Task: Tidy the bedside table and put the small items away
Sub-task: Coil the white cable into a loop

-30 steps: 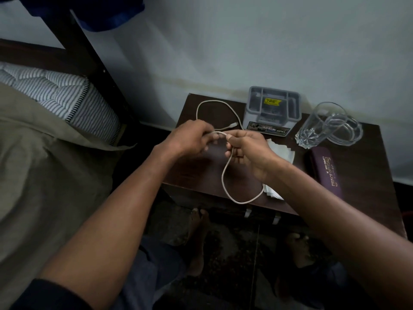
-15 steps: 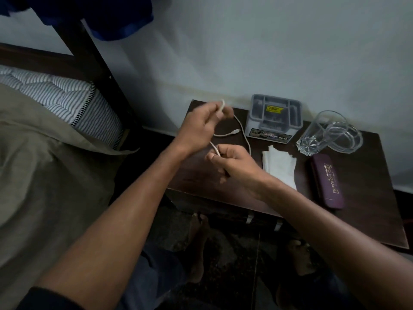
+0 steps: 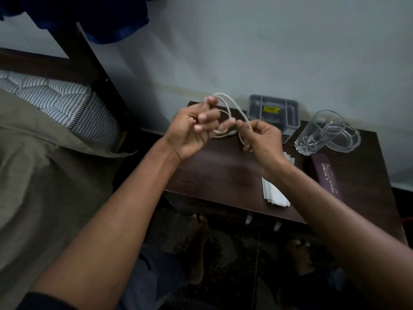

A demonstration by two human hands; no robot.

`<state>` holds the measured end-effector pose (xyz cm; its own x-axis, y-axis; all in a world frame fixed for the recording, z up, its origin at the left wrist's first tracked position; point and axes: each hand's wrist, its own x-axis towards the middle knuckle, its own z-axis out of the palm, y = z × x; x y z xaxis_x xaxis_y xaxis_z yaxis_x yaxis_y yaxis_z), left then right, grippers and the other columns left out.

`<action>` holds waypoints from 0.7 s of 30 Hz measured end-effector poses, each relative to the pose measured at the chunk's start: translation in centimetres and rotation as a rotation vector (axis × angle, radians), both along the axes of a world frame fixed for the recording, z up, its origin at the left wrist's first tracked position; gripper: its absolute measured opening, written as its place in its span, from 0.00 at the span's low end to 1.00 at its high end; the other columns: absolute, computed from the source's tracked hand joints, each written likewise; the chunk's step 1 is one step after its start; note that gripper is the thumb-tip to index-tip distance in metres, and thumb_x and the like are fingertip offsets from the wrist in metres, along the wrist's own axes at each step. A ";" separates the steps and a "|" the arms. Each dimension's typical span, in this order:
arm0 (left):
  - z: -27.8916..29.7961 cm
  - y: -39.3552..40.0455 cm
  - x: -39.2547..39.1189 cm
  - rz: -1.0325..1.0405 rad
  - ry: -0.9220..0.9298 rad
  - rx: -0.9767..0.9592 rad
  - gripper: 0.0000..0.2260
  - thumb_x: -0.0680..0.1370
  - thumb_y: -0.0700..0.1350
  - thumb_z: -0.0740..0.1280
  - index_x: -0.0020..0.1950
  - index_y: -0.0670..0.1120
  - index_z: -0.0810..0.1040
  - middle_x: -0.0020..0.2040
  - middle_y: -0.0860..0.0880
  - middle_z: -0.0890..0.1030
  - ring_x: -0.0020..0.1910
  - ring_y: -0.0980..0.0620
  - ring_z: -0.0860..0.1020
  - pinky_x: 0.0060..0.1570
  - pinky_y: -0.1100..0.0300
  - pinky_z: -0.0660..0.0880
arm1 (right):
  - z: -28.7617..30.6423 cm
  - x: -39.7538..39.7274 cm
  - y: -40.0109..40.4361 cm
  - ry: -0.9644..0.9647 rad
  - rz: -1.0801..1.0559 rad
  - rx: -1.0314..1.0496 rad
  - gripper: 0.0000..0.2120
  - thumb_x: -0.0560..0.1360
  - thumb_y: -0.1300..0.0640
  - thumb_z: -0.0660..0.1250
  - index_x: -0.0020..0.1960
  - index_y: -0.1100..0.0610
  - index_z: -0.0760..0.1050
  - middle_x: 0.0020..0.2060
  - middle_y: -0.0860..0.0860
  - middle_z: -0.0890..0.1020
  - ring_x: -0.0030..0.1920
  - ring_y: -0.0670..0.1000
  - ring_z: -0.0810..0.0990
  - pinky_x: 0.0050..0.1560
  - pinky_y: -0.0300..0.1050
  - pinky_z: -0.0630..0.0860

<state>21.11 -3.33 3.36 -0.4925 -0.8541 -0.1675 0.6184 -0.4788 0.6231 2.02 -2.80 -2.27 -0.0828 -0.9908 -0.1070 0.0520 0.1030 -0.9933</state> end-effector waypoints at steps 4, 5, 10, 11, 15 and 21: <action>0.1 -1.0 0.0 0.384 0.303 0.156 0.17 0.90 0.42 0.53 0.47 0.41 0.76 0.41 0.45 0.87 0.38 0.48 0.88 0.81 0.45 0.62 | -1.4 1.5 0.6 0.220 0.240 -0.110 0.04 0.80 0.59 0.74 0.47 0.55 0.81 0.31 0.48 0.81 0.30 0.44 0.76 0.36 0.37 0.74; 0.1 -1.1 -0.1 0.409 0.299 0.131 0.16 0.90 0.42 0.53 0.47 0.42 0.75 0.46 0.43 0.89 0.48 0.45 0.89 0.83 0.45 0.60 | -1.7 2.0 1.0 0.284 0.315 -0.144 0.02 0.82 0.59 0.72 0.50 0.53 0.81 0.31 0.47 0.81 0.32 0.43 0.78 0.38 0.38 0.74; -0.7 -0.8 -1.2 0.459 -0.479 -0.348 0.08 0.90 0.41 0.52 0.56 0.46 0.68 0.61 0.37 0.86 0.61 0.43 0.86 0.74 0.50 0.73 | -2.3 2.9 2.2 0.426 0.479 -0.190 0.16 0.77 0.53 0.74 0.63 0.43 0.80 0.40 0.47 0.86 0.40 0.48 0.85 0.44 0.48 0.81; -1.1 -0.6 -1.1 0.429 -0.784 -0.506 0.05 0.90 0.42 0.54 0.58 0.45 0.69 0.59 0.40 0.87 0.60 0.45 0.86 0.69 0.53 0.77 | -2.1 2.9 2.1 0.421 0.483 -0.181 0.16 0.76 0.54 0.76 0.63 0.45 0.81 0.42 0.50 0.87 0.41 0.51 0.85 0.46 0.52 0.82; -2.4 0.0 -0.4 0.125 -1.536 -0.853 0.07 0.87 0.44 0.59 0.57 0.48 0.78 0.48 0.52 0.84 0.45 0.53 0.83 0.51 0.50 0.80 | -1.3 1.7 1.5 0.470 0.391 -0.243 0.08 0.75 0.61 0.78 0.52 0.52 0.87 0.38 0.47 0.87 0.37 0.42 0.81 0.37 0.46 0.77; -2.0 -0.1 0.1 -0.196 -1.357 -0.622 0.19 0.89 0.49 0.55 0.44 0.48 0.79 0.25 0.51 0.76 0.28 0.55 0.79 0.55 0.49 0.81 | -0.1 -0.1 0.8 0.442 0.093 -0.304 0.07 0.72 0.54 0.82 0.45 0.52 0.85 0.34 0.45 0.85 0.33 0.40 0.81 0.36 0.37 0.76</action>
<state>21.25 -3.40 1.35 -0.3768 -0.8991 -0.2230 -0.6191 0.0653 0.7826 1.94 -1.96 -2.33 0.0350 -0.9769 0.2108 -0.3726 -0.2085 -0.9043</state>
